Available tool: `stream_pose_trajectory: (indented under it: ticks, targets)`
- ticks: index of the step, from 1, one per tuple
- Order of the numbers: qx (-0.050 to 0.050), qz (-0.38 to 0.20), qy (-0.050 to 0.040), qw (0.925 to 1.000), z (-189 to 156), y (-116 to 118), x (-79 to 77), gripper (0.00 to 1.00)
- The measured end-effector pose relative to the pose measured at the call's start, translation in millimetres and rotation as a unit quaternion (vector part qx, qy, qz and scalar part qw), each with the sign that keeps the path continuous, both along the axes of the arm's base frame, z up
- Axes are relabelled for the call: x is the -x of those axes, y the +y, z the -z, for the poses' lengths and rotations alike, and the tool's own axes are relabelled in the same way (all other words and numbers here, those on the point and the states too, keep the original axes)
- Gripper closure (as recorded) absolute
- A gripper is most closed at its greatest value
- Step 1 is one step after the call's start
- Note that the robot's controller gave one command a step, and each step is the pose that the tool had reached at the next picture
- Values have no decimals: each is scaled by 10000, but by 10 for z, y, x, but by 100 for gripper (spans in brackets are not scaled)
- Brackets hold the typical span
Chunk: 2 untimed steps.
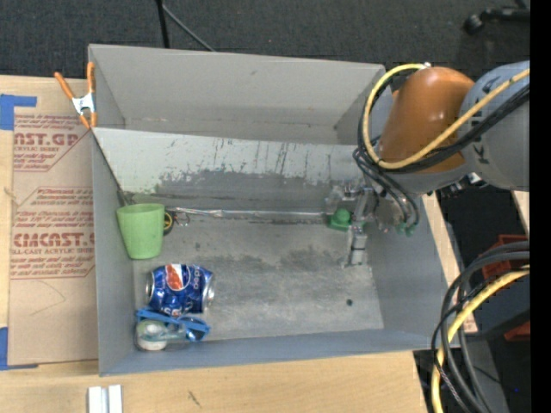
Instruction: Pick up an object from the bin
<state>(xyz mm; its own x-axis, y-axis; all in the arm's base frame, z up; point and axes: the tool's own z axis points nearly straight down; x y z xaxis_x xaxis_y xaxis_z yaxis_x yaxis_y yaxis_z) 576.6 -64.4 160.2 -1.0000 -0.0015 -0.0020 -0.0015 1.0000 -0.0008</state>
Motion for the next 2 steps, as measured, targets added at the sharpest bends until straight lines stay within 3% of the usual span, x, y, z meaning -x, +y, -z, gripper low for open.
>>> stream_pose_trajectory:
  ticks: [1,2]
  targets:
    - [-12,501,40,9987,686,-94,305,0]
    - [-4,-2261,16,9741,912,-251,441,0]
